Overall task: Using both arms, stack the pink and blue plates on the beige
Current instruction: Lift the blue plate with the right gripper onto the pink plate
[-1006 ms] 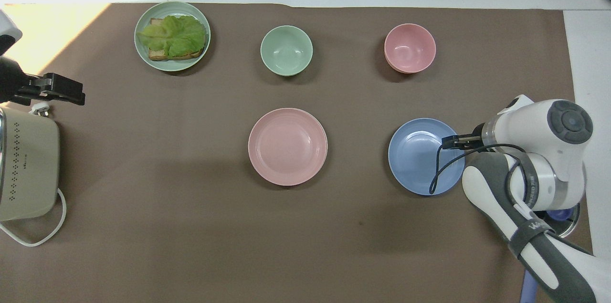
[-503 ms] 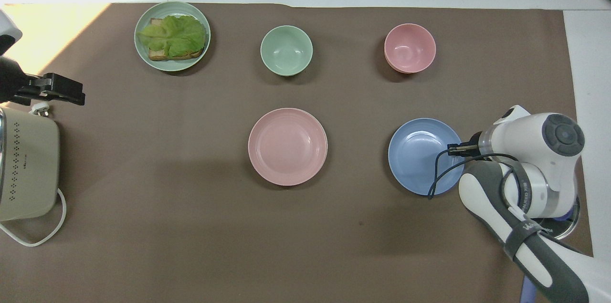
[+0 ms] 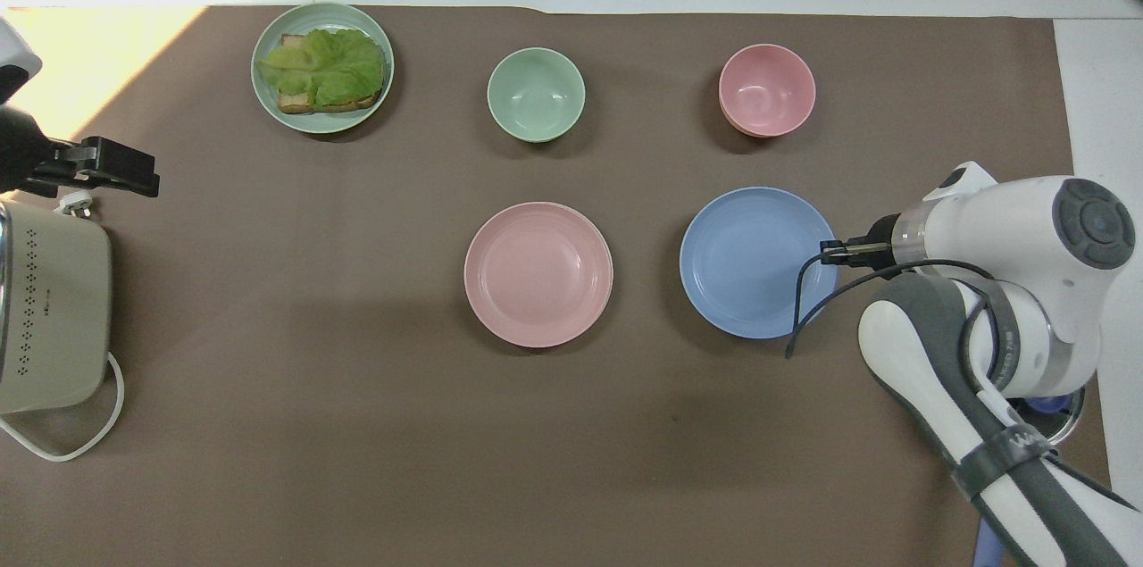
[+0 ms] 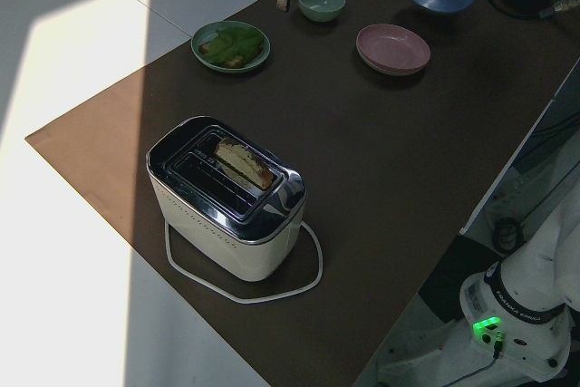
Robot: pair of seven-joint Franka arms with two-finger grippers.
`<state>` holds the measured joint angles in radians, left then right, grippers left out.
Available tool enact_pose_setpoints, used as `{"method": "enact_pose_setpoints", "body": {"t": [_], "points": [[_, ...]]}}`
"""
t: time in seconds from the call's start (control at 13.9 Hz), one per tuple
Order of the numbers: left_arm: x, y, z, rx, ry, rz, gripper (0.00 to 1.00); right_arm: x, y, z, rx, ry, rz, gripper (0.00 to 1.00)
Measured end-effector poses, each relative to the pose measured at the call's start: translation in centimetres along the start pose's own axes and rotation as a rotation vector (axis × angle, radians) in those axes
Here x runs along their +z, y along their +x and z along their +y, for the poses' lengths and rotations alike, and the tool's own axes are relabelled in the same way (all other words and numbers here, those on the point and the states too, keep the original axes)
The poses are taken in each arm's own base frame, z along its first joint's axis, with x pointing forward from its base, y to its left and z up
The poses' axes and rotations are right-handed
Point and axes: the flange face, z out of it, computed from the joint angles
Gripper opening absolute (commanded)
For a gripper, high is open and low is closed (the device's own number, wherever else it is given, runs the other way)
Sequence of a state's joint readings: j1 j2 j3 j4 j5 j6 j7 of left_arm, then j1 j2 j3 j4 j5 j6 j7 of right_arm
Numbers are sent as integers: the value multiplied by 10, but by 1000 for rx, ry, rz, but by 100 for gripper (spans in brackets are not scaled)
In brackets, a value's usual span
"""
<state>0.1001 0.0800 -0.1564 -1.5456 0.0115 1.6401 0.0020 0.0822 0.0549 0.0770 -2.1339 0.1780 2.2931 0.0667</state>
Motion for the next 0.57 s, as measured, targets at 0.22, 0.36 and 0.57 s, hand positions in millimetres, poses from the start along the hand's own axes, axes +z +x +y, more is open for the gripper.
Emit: {"method": "enact_pose_setpoints", "body": {"t": [0.22,0.36,0.57], "points": [[0,0,0,0,0,0,100,1,-6,-66,73,19,13,0],[0,0,0,0,0,0,100,7,-11,-94,109,32,22,0],[0,0,0,0,0,0,100,29,-18,-129,156,73,22,0]]}}
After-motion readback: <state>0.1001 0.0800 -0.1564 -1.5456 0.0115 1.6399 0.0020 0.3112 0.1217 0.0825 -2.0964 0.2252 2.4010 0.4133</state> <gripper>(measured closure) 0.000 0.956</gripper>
